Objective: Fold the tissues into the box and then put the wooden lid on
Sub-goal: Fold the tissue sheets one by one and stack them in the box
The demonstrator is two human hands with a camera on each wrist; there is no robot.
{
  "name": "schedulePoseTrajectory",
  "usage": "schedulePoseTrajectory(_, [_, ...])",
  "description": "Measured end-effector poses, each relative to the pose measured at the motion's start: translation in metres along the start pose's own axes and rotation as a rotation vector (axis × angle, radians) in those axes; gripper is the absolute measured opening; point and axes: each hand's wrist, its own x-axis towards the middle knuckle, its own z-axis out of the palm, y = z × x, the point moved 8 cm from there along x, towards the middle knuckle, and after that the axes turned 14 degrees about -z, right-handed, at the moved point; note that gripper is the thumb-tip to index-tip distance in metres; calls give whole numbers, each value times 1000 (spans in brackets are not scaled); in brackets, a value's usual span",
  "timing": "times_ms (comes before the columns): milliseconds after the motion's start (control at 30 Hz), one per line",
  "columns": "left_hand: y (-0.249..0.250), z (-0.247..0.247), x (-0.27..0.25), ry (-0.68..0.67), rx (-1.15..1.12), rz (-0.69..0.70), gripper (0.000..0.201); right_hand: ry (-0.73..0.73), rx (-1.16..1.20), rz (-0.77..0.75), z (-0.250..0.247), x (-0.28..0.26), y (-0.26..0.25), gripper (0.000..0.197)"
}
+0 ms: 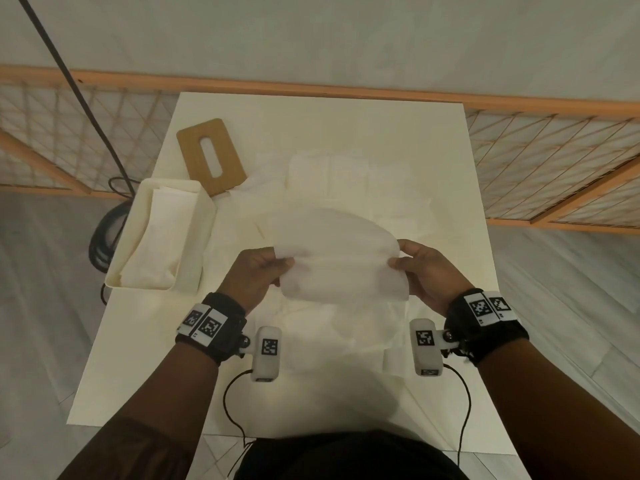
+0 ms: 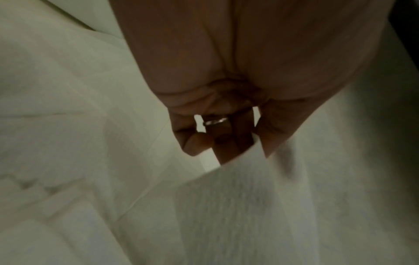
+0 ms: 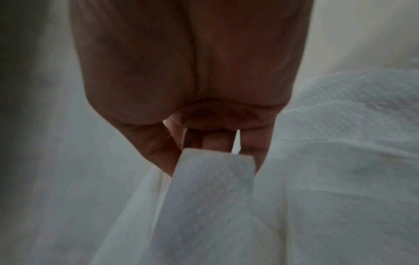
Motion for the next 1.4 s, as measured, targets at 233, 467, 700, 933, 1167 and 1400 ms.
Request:
schedulePoseTrajectory(233, [5, 15, -10, -199, 173, 1, 43, 8, 77, 33, 0, -11, 10, 31])
schedulePoseTrajectory(467, [-3, 19, -8, -291, 47, -96, 32, 36, 53, 119, 1, -11, 15, 72])
schedulePoseTrajectory(700, [-25, 14, -4, -45, 419, -72, 24, 12, -336, -50, -7, -12, 19, 24])
schedulePoseTrajectory(933, [-72, 38, -20, -34, 661, -123, 22, -40, -792, -6, -12, -15, 53, 25])
schedulePoseTrajectory(1167, [-95, 45, -24, 101, 847, -96, 18, 64, -1069, -99, 2, 27, 27, 28])
schedulePoseTrajectory(1400, [-87, 46, -28, 142, 915, -23, 9, -55, -1100, -145, 58, 117, 19, 70])
